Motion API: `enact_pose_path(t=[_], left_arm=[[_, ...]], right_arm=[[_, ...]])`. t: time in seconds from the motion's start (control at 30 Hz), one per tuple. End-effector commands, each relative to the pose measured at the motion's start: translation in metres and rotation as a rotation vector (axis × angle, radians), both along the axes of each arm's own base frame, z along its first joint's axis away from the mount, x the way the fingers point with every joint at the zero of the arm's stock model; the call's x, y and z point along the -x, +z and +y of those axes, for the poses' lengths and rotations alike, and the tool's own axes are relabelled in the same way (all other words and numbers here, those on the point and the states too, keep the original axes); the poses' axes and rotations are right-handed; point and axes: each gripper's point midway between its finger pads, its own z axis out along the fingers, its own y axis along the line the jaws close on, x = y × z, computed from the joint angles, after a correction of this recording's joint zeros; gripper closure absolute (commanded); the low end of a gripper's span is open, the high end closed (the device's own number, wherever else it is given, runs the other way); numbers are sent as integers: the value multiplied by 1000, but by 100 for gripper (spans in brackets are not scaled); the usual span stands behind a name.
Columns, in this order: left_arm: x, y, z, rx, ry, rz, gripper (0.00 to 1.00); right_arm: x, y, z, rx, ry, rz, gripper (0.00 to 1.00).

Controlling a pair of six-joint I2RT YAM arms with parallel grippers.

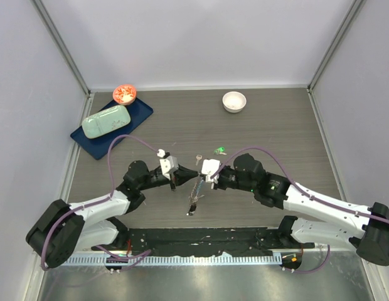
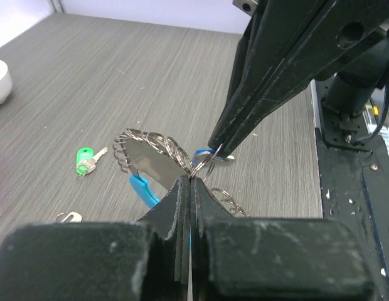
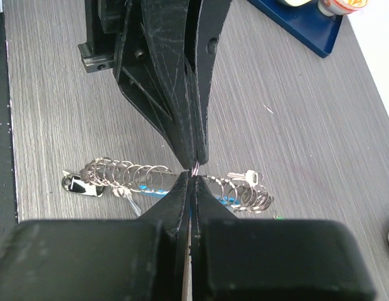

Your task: Put the keys on the keyring

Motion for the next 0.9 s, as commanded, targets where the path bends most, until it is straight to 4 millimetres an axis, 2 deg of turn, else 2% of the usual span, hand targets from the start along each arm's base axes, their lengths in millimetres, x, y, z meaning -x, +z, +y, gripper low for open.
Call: enact_pose_path(t=[0.0, 0.17, 0.3, 0.53, 0.63, 0.77, 0.87], left_arm=[[-17, 32, 13, 144, 158, 29, 100], [-22, 46, 25, 230, 252, 92, 100], [-21, 63, 32, 319, 280, 121, 100], [-19, 71, 38, 386, 297, 138, 100], [-17, 65, 37, 353, 285, 109, 98], [-13, 40, 33, 225, 252, 60, 82], [-8, 30, 31, 158, 212, 8, 72]], right_arm=[[-3, 26, -3, -89, -43, -40, 99], [-2, 16, -5, -74, -49, -21, 99], [1, 7, 1, -81, -25, 4, 99], [-2, 2, 12, -94, -5, 9, 99], [-6, 7, 14, -93, -14, -11, 99], [-9, 15, 15, -84, -11, -40, 99], [-9, 18, 16, -76, 0, -45, 99]])
